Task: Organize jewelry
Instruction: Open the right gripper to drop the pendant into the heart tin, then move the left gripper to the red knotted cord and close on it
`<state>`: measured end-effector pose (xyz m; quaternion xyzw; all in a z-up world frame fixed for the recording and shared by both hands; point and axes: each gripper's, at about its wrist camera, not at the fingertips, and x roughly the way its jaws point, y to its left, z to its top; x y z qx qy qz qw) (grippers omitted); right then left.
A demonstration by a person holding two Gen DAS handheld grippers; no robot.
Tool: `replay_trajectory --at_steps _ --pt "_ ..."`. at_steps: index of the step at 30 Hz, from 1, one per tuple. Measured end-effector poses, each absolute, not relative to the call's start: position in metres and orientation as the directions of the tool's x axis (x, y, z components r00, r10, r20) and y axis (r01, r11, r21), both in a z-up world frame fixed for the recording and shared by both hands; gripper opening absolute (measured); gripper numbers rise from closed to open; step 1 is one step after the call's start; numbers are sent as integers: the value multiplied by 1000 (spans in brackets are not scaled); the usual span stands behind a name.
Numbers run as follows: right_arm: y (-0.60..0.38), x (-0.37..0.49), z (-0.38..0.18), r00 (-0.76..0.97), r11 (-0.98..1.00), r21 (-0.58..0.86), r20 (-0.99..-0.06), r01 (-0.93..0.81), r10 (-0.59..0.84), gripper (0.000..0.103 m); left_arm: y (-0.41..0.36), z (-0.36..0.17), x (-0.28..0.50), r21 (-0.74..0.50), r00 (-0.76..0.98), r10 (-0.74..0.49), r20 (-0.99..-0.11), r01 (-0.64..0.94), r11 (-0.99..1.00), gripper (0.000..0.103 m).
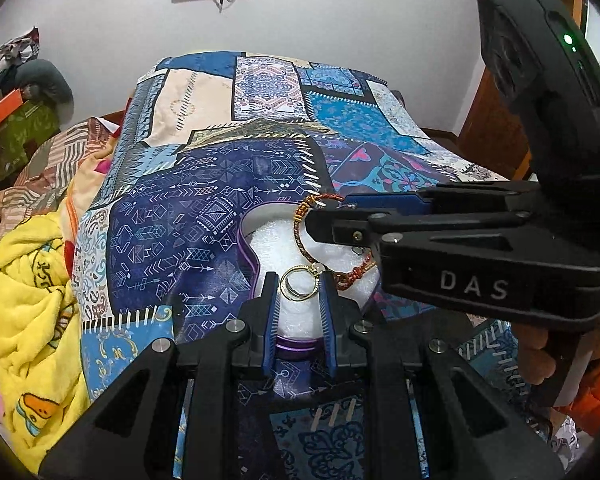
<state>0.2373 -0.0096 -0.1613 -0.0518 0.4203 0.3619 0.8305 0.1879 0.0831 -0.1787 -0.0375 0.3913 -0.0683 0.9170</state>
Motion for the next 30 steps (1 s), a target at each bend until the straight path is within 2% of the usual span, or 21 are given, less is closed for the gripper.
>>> replay_trajectory --at_steps 10,13,18,28,30 --pt "-11 233 -152 394 728 212 -726 -652 564 29 83 -177 188 -101 684 -135 -717 89 991 19" --pt "-15 229 -144 411 731 205 -714 -651 566 36 82 -174 185 -97 688 -130 -714 87 991 20" --pt "-28 220 -126 458 744 191 -682 -640 570 40 84 -164 177 -87 701 -112 -705 72 994 29" --pt "-76 197 -91 579 798 145 -615 -585 536 40 71 -133 162 -58 738 -96 -668 77 995 31" --pt "-87 194 -88 602 813 133 -608 -566 518 40 65 -127 162 -55 746 -101 -658 86 995 36"
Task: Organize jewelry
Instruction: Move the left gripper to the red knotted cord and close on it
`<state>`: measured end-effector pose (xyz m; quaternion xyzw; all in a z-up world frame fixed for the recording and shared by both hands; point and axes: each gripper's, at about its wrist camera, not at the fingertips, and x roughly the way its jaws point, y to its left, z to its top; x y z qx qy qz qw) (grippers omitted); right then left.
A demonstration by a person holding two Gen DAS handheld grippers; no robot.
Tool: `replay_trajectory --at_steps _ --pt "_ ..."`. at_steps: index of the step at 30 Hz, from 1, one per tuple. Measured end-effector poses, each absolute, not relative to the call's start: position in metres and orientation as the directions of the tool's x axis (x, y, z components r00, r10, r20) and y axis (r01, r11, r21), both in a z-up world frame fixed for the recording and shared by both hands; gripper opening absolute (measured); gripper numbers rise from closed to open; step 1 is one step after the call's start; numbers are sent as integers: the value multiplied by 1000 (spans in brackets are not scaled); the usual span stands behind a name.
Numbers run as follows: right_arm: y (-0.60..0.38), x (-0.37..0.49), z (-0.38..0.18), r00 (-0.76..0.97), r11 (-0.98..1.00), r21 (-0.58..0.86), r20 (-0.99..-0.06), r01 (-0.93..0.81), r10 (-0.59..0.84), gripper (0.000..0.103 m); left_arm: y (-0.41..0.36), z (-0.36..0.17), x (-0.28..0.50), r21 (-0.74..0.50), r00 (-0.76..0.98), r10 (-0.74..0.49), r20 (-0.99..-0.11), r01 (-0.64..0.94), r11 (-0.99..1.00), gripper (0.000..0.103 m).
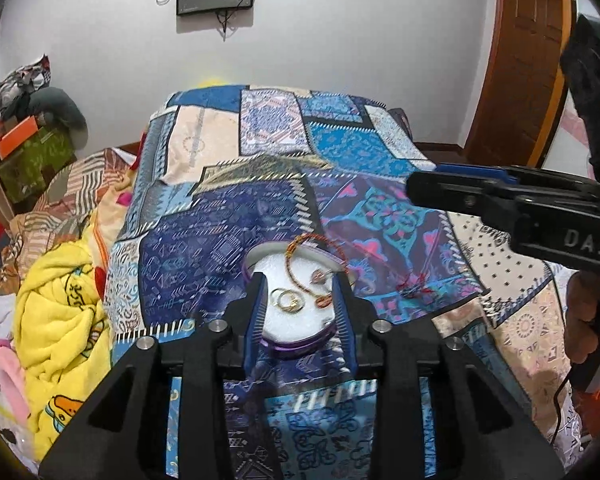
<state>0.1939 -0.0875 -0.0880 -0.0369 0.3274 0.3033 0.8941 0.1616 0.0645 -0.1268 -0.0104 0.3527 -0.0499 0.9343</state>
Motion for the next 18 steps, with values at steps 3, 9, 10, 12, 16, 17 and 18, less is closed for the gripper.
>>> replay_trajectory --at_steps 3,9,10,12,16,17,18 --pt "-107 190 -87 631 837 119 -603 -534 488 40 52 -121 162 -55 753 -117 -648 107 993 38" --pt "-145 187 -95 666 882 111 -614 -458 423 40 22 -119 168 -59 745 -163 -647 164 985 42" --pt "-151 187 -97 670 889 108 -618 -444 410 40 17 -120 169 -61 741 -171 -649 174 983 42" --pt "-164 188 -100 677 904 104 -628 -415 383 40 8 -122 172 -66 731 -188 -656 193 979 42" --pt "-188 191 -113 673 927 105 -659 -359 336 40 -11 -133 179 -65 701 -215 -681 234 970 42" --pt "-195 192 -117 671 933 105 -668 -345 323 40 -15 -138 181 -64 691 -219 -689 244 968 42" --pt "-201 193 -122 665 938 103 -680 -331 309 40 -18 -141 182 -64 684 -222 -694 249 966 42"
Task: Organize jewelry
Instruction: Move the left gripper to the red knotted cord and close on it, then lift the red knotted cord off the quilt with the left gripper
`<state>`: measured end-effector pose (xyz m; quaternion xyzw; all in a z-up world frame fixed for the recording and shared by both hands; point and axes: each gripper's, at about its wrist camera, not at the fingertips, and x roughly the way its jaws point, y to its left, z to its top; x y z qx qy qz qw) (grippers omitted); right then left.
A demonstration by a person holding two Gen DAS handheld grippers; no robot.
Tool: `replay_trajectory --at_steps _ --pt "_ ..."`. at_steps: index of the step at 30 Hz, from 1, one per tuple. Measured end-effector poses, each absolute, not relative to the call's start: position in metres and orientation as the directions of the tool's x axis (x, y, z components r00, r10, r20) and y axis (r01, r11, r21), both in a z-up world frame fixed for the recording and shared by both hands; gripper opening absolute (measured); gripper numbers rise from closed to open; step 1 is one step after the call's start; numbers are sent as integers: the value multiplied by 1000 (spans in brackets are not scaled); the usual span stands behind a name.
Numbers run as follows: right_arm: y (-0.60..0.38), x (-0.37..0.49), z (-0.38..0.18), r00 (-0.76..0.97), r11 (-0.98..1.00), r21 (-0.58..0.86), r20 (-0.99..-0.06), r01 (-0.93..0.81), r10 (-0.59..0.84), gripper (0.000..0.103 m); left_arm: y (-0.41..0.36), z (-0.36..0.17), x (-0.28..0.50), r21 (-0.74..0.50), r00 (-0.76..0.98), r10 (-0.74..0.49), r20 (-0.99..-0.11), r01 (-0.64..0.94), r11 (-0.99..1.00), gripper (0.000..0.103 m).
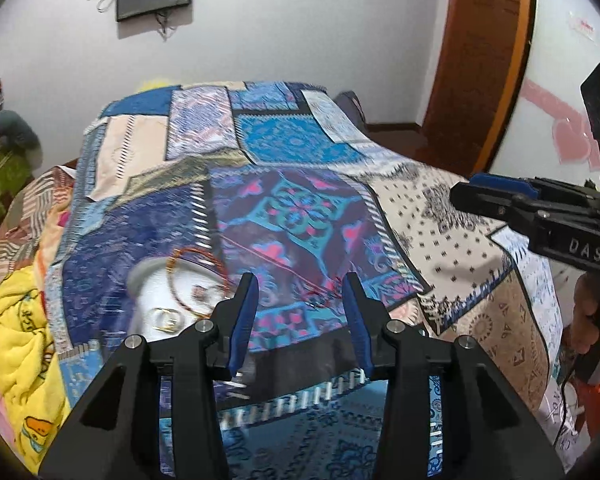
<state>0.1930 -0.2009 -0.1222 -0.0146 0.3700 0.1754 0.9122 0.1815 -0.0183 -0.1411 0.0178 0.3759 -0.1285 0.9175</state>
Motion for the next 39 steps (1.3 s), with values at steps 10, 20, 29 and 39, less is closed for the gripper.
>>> replay_trajectory --at_steps 10,20,29,39 --pt "-227 190 -162 585 951 71 -774 -301 243 40 -42 -193 204 -71 579 -233 -781 288 955 42" --pt "-208 214 -185 504 919 98 -812 -381 295 40 -53 -215 228 -57 531 -227 -816 316 947 43" --pt "-186 229 -204 431 886 101 -845 -453 317 39 -56 -220 244 -92 504 -258 -824 330 939 42" --pt "-194 235 -208 409 890 174 -840 -420 357 16 -62 -223 248 -106 499 -270 -823 333 937 17"
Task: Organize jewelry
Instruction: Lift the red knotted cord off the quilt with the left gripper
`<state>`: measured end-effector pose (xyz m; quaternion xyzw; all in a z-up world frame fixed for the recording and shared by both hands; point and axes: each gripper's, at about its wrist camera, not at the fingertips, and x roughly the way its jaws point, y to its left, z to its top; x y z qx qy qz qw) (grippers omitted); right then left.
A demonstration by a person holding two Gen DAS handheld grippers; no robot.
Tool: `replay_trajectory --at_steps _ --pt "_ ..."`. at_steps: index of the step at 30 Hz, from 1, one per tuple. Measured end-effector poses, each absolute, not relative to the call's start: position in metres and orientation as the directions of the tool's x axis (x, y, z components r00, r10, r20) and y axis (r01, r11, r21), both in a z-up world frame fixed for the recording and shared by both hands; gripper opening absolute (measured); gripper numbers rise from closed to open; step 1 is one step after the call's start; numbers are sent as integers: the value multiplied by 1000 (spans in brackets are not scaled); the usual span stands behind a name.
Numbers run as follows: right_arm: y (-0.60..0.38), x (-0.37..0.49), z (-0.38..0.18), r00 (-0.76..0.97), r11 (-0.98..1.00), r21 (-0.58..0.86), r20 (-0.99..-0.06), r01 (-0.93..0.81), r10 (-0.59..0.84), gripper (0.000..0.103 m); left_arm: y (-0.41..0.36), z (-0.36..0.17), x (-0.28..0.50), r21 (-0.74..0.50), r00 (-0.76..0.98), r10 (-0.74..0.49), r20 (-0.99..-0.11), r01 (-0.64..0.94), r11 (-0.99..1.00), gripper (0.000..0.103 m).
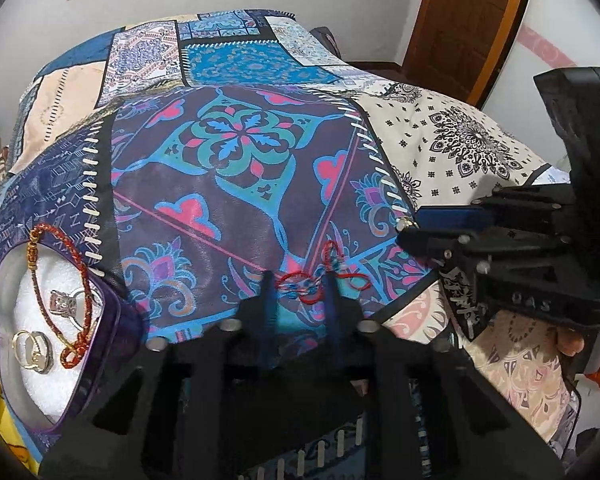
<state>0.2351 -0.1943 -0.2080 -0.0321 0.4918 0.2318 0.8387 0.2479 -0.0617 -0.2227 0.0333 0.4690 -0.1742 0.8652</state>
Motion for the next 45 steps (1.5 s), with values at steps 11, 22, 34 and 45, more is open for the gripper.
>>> replay_trajectory --at_steps 11,22,34,45 --pt "-195 224 -202 425 897 172 -834 -407 353 0 -61 -219 233 -120 509 -279 -814 323 939 14" --pt "-206 217 -174 499 906 136 -797 -401 341 3 -41 -200 210 -129 561 -274 -782 284 950 13" --pt "-189 246 -210 409 903 122 -861 -411 302 17 -34 -194 205 -109 589 -262 -765 283 953 13" --pt "-185 245 -211 430 902 101 -853 -421 297 8 -33 -200 209 -130 579 -269 -770 271 954 13"
